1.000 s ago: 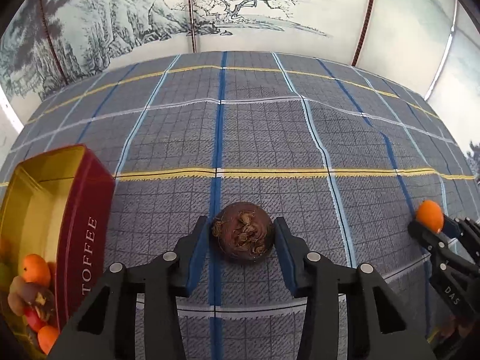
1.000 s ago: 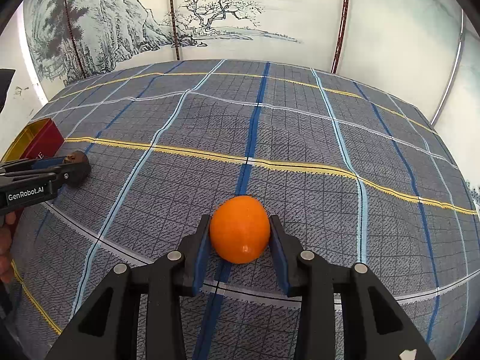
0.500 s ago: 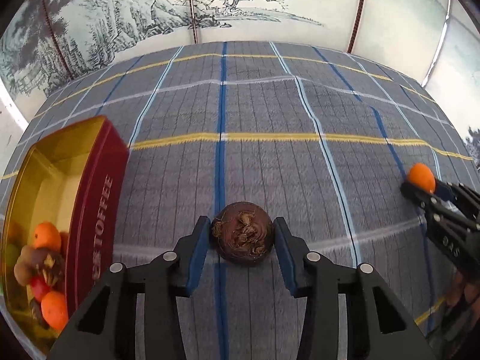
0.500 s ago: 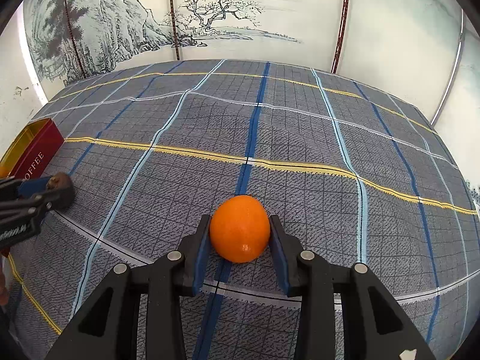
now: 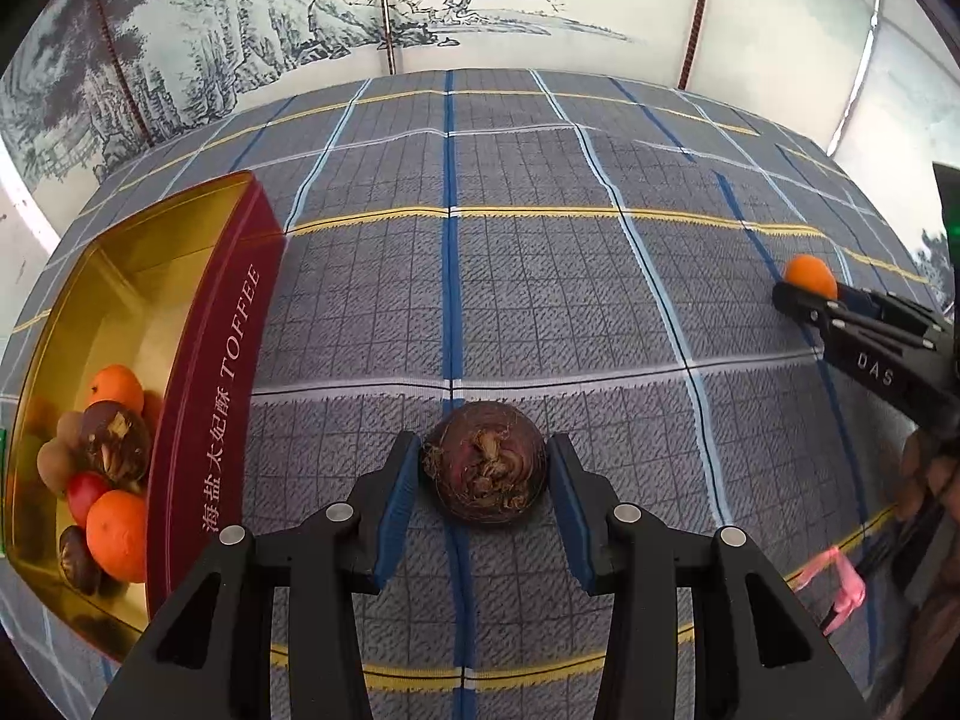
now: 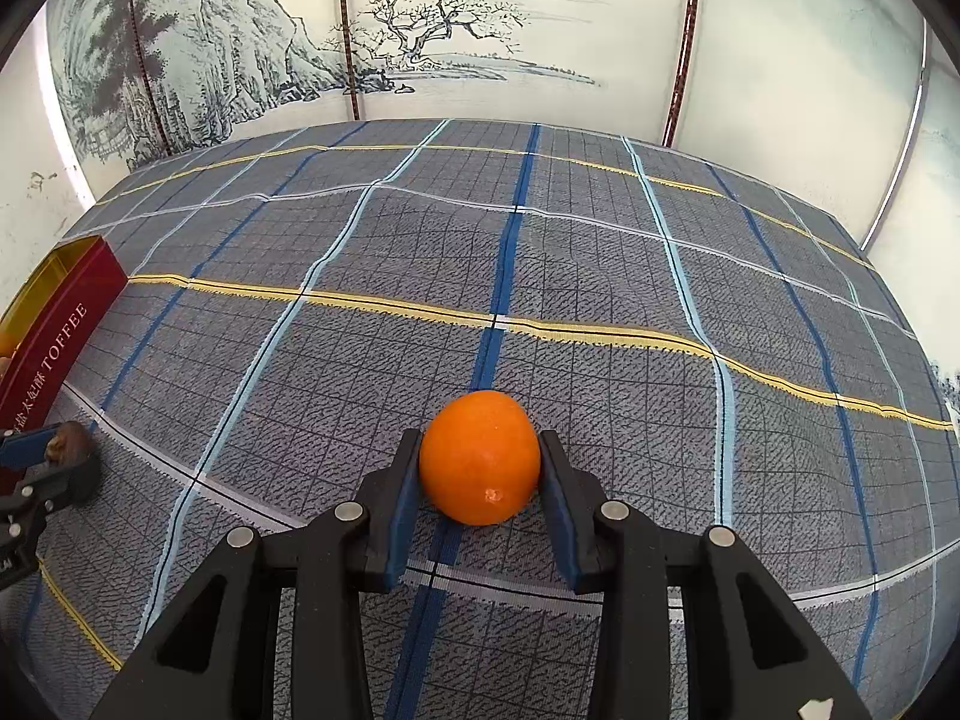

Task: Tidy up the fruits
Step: 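Grasp the dark brown round fruit with the left tool while the right tool holds the orange, then carry the dark brown fruit into the tin with the left tool and open it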

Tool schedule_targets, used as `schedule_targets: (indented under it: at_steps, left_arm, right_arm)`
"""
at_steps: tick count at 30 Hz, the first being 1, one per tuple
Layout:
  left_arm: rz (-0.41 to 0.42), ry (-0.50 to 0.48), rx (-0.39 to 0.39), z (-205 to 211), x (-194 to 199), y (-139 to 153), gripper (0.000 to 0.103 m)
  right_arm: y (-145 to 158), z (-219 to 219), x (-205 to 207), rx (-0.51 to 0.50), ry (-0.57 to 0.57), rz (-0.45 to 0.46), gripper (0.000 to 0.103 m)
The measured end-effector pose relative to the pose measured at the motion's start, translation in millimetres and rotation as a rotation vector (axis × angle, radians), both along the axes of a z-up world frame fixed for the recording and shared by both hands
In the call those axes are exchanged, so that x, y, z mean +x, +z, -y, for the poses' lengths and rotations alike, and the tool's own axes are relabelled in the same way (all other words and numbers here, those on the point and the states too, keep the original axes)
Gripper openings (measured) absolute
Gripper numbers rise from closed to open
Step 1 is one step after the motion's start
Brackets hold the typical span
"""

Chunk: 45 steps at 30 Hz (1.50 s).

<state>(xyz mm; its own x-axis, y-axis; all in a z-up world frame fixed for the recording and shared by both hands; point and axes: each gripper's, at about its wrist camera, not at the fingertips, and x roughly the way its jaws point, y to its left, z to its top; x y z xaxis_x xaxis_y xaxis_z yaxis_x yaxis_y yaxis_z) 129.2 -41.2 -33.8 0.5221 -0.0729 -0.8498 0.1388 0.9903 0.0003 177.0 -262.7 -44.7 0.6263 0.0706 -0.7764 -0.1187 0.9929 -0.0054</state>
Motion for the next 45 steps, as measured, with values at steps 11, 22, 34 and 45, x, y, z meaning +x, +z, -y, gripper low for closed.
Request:
schedule_targets:
  at_steps: [11, 22, 34, 45]
  left_arm:
    - [0.020, -0.008, 0.019, 0, -8, 12, 0.044]
    - [0.116, 0.021, -0.026, -29, -23, 64, 0.044]
    - [0.127, 0.167, -0.037, -98, -25, 85, 0.044]
    - [0.086, 0.284, 0.009, -153, -21, 67, 0.044]
  right_arm:
    - [0, 0, 0, 0.000, 0.000, 0.000, 0.035]
    - [0, 0, 0, 0.001, 0.000, 0.000, 0.035]
    - [0, 0, 0, 0.001, 0.000, 0.000, 0.035]
    - [1, 0, 0, 0.001, 0.000, -0.001, 0.035]
